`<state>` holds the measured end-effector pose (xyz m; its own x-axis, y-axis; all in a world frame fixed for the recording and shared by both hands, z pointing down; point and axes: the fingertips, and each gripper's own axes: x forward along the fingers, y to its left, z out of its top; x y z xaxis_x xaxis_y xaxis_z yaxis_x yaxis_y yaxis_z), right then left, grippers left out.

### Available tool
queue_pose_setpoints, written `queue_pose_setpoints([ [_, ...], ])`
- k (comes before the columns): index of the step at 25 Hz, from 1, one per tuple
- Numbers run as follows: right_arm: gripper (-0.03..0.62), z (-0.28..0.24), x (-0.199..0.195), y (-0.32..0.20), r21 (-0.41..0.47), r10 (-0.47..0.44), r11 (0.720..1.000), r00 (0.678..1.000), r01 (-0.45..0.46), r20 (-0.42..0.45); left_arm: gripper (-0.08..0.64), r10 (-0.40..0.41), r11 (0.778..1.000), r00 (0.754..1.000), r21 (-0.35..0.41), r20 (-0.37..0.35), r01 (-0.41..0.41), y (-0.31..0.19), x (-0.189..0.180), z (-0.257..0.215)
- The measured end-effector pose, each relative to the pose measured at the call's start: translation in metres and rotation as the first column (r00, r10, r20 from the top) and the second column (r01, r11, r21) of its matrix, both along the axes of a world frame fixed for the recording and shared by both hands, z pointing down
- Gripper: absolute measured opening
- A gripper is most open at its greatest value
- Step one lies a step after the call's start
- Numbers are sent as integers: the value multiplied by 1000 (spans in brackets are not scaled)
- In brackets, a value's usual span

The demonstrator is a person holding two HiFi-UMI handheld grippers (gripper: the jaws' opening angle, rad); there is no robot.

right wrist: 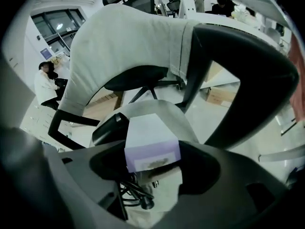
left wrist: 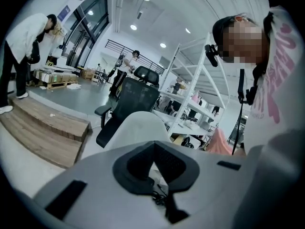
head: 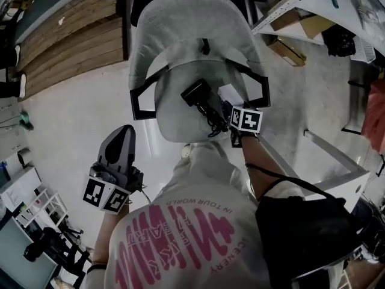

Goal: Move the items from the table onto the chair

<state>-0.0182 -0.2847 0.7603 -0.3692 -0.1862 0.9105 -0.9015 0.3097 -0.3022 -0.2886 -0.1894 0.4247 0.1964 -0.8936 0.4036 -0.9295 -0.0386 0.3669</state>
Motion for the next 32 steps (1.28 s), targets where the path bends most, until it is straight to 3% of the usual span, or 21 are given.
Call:
queue_pose_setpoints([
  [6,324,18,10,10,-91,67,993,997,-71,-42,8,-21,999,1000,-25,-18,20,6,5,9],
  [9,324,21,9,17,-113,10,993,998,-17,-65,8,-22,999,999,-31,-24,22,8,8,11],
  [14,324,33,9,46,-234,-88,970,991,61,-105,8,-36,999,999,-43,-30,34,15,9,12],
  [22,327,36,4,54,-292,-138,949,989,117,-54,8,-50,998,998,-40,-41,48,17,12,16],
  [32,373,36,7,55,-351,-26,936,999,31,19,8,-42,999,998,-9,-44,41,13,15,17],
])
